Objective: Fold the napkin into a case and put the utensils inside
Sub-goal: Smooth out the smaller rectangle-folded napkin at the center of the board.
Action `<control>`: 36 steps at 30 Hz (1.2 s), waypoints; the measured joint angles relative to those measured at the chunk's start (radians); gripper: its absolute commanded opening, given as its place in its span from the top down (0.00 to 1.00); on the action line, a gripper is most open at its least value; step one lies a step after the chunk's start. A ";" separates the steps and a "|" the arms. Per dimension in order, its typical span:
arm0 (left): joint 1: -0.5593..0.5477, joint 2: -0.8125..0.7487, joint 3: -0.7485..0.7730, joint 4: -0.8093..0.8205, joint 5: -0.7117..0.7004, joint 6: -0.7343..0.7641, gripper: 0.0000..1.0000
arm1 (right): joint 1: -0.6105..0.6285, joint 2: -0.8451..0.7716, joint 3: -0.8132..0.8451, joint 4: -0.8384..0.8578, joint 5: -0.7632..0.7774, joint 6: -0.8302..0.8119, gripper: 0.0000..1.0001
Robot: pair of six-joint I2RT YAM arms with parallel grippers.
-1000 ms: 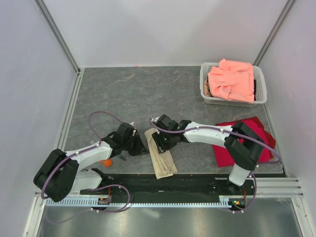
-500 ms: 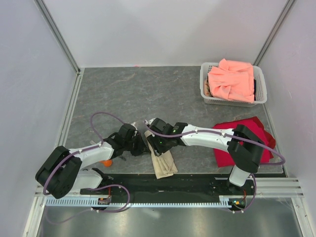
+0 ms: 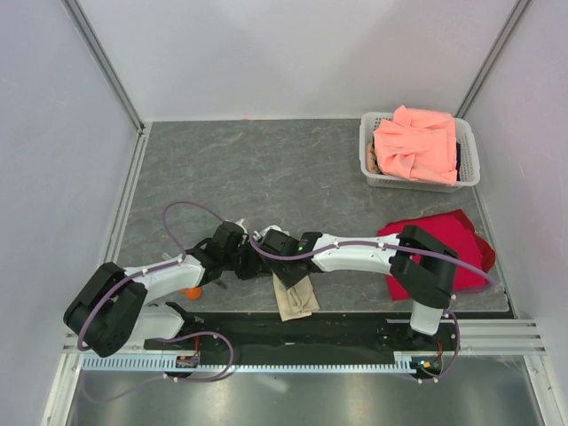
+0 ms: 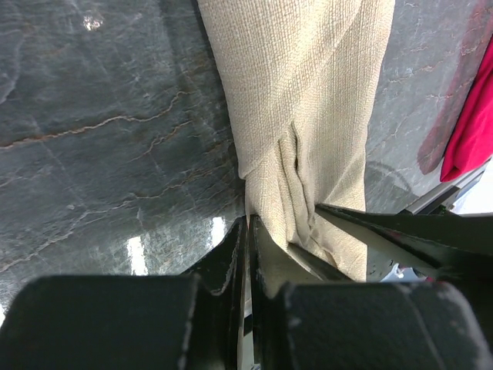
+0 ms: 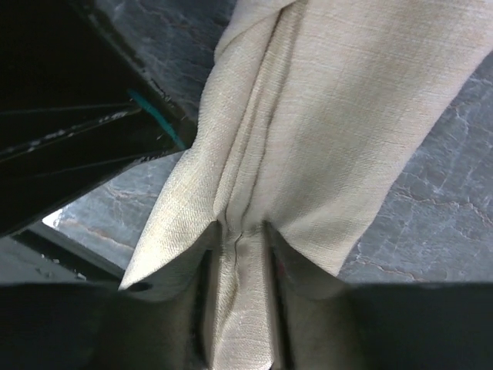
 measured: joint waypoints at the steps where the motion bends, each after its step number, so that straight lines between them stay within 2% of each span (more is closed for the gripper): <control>1: 0.000 0.000 0.000 0.000 0.000 0.000 0.92 | 0.003 0.005 0.003 -0.002 0.014 0.003 0.75; 2: 0.000 0.000 0.000 0.000 0.000 0.000 0.91 | 0.005 0.008 0.005 -0.002 0.024 0.000 0.83; 6: 0.000 0.005 0.001 0.001 -0.001 0.000 0.90 | 0.010 0.021 0.026 -0.019 0.068 0.000 0.96; 11: 0.004 0.003 0.027 -0.024 -0.021 0.000 0.83 | -0.003 0.046 0.078 -0.028 0.120 -0.009 0.99; 15: 0.021 -0.061 0.032 -0.065 -0.027 0.000 0.81 | -0.036 0.049 0.118 -0.032 0.137 -0.028 0.99; 17: 0.023 -0.071 0.037 -0.072 -0.025 0.000 0.76 | -0.058 0.049 0.135 -0.032 0.140 -0.041 1.00; 18: 0.023 -0.067 0.038 -0.071 -0.019 0.000 0.70 | -0.068 0.049 0.141 -0.031 0.140 -0.048 1.00; 20: 0.023 -0.060 0.037 -0.071 -0.014 -0.001 0.68 | -0.083 0.049 0.146 -0.031 0.142 -0.061 1.00; 23: 0.023 -0.047 0.037 -0.055 0.001 -0.003 0.71 | -0.099 0.049 0.149 -0.033 0.142 -0.073 1.00; 30: 0.023 0.093 0.038 0.017 0.021 -0.011 0.90 | -0.098 0.050 0.159 -0.039 0.129 -0.074 1.00; 36: 0.009 0.142 0.038 0.103 0.053 -0.022 0.94 | -0.100 0.050 0.165 -0.039 0.106 -0.036 1.00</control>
